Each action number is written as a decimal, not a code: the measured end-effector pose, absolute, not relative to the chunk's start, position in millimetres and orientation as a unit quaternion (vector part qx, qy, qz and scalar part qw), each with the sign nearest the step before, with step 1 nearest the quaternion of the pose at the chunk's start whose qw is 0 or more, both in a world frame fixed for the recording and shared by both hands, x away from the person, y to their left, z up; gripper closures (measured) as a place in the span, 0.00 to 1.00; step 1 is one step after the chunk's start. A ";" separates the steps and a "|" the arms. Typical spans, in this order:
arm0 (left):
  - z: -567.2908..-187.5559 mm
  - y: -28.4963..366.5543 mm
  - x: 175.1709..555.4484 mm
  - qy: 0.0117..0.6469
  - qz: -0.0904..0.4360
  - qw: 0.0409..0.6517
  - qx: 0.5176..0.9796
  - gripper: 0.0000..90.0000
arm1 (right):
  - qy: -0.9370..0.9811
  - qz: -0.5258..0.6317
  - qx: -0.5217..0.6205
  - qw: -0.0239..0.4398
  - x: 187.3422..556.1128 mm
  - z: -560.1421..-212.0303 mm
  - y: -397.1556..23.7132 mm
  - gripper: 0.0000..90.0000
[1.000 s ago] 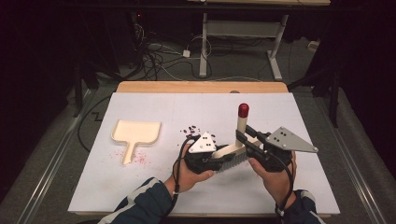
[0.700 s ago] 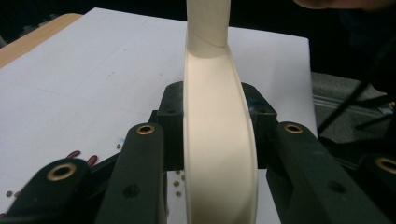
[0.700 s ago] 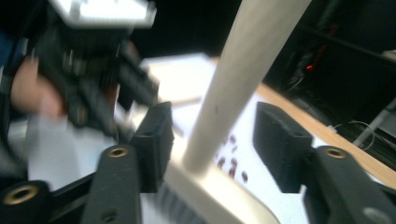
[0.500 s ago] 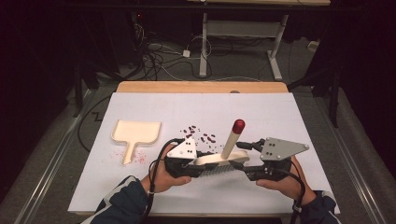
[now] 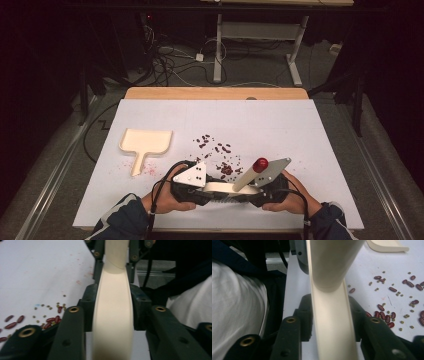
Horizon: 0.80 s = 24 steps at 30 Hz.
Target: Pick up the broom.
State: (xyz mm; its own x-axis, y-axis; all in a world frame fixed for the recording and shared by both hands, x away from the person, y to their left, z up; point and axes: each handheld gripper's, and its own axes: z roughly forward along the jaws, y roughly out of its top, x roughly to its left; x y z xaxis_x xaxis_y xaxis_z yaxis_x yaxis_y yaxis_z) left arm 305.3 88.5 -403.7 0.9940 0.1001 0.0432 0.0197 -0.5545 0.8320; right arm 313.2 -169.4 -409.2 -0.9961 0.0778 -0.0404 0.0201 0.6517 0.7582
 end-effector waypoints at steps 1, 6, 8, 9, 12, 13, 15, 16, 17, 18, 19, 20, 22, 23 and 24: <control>-403.7 88.5 305.3 0.034 0.043 0.471 0.881 0.63 | 0.908 0.415 0.032 0.039 312.5 -408.9 -169.0 0.75; -395.9 100.5 304.9 0.079 0.096 0.477 0.870 0.37 | 0.908 0.410 0.051 0.060 316.4 -407.2 -171.8 0.75; -392.3 112.0 303.2 0.108 0.130 0.480 0.861 0.30 | 0.904 0.417 0.065 0.068 319.5 -405.3 -175.9 0.75; -391.3 118.4 301.4 0.121 0.152 0.477 0.857 0.26 | 0.901 0.421 0.078 0.071 320.3 -403.8 -178.3 0.75; -393.0 141.1 295.2 0.152 0.203 0.469 0.846 0.22 | 0.893 0.430 0.098 0.088 325.9 -398.7 -185.3 0.75; -397.5 156.8 291.4 0.175 0.233 0.457 0.841 0.20 | 0.890 0.433 0.106 0.094 327.7 -397.0 -188.0 0.75; -400.1 164.8 290.0 0.187 0.247 0.449 0.838 0.20 | 0.885 0.437 0.122 0.106 331.5 -393.6 -193.4 0.75; -406.4 180.8 287.9 0.207 0.268 0.436 0.834 0.20 | 0.882 0.438 0.131 0.113 333.4 -391.9 -196.0 0.75; -406.4 180.8 287.9 0.207 0.268 0.436 0.834 0.20 | 0.879 0.439 0.140 0.118 335.3 -390.4 -198.6 0.75; -413.6 195.7 287.2 0.231 0.276 0.427 0.830 0.20 | 0.876 0.441 0.149 0.124 337.1 -389.0 -200.8 0.75; -417.4 202.5 286.9 0.239 0.279 0.422 0.829 0.20 | 0.873 0.442 0.159 0.131 339.1 -387.6 -203.1 0.75; -420.9 208.3 286.7 0.249 0.283 0.416 0.828 0.20 | 0.870 0.442 0.167 0.138 341.2 -386.4 -205.4 0.75; -426.9 217.8 286.4 0.265 0.285 0.407 0.826 0.20 | 0.864 0.443 0.184 0.151 345.7 -384.7 -210.3 0.75; -429.7 221.5 286.0 0.270 0.292 0.400 0.826 0.20 | 0.861 0.443 0.193 0.159 347.8 -384.0 -212.4 0.75; -429.7 221.5 286.0 0.270 0.292 0.400 0.826 0.20 | 0.858 0.442 0.201 0.168 350.1 -383.4 -214.7 0.75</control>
